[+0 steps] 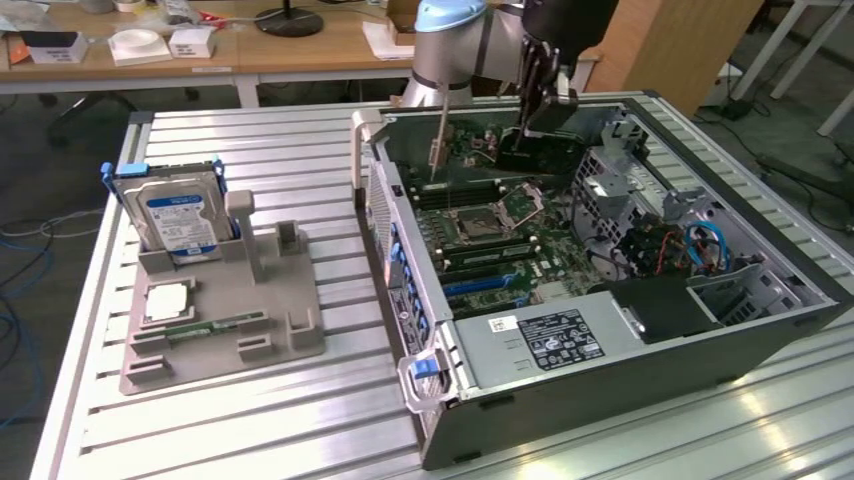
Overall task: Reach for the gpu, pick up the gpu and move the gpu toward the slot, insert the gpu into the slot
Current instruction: 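Insert the gpu into the slot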
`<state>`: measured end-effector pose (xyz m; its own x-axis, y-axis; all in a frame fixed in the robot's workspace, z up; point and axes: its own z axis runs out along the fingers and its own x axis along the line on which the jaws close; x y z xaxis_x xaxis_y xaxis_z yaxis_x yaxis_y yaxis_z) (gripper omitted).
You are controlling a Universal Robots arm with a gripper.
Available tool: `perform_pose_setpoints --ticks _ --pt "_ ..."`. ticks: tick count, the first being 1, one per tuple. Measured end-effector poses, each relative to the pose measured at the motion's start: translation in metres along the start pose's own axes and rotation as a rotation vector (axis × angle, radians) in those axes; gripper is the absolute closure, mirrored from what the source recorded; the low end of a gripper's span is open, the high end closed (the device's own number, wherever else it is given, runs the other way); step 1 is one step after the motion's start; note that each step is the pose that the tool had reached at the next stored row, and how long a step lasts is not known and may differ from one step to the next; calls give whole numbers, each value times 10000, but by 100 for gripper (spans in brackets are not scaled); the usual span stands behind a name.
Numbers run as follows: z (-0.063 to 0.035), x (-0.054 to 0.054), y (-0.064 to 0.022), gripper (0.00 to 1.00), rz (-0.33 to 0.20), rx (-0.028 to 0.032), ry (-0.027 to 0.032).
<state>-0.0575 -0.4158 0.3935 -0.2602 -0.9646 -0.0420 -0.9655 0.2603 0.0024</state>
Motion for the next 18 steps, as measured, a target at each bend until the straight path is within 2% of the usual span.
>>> perform_pose_setpoints --ticks 12,18 --pt "126 9 -1 74 -1364 9 -15" --pt "181 13 -3 74 -1987 34 -26"
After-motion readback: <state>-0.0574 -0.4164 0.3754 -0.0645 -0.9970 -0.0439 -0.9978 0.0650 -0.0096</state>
